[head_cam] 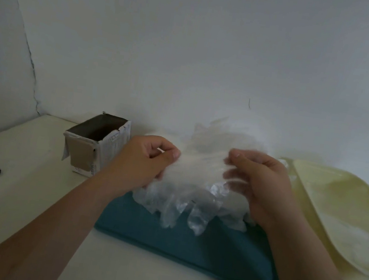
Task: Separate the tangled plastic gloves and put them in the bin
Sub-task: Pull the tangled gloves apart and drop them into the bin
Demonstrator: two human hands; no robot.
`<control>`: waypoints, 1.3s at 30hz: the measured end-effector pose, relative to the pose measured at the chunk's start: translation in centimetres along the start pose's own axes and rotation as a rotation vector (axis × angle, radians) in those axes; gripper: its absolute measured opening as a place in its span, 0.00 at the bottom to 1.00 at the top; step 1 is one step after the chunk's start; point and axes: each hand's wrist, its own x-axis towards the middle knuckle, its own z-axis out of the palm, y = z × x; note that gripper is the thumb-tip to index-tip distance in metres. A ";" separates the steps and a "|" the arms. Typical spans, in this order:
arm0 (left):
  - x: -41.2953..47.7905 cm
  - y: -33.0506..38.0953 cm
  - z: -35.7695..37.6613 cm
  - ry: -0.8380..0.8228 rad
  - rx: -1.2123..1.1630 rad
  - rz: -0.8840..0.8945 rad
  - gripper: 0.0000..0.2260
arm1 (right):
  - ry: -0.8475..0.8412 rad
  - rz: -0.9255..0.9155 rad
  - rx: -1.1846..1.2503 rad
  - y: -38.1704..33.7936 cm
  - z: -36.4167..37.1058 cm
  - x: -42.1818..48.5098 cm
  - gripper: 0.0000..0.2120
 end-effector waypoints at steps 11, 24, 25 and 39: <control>1.1 -2.9 0.8 -0.003 0.663 0.035 0.13 | -0.125 -0.034 -0.276 1.0 0.5 -0.2 0.08; 1.0 -0.5 -1.2 0.172 0.342 0.134 0.05 | -0.454 -0.236 -0.675 0.6 0.6 -1.0 0.08; 0.8 0.1 -1.4 0.184 0.326 0.175 0.07 | -0.434 -0.323 -0.702 0.5 0.7 -1.1 0.08; 0.1 1.4 0.4 0.044 0.226 0.634 0.04 | -0.569 -0.440 -0.462 0.5 1.2 -1.7 0.09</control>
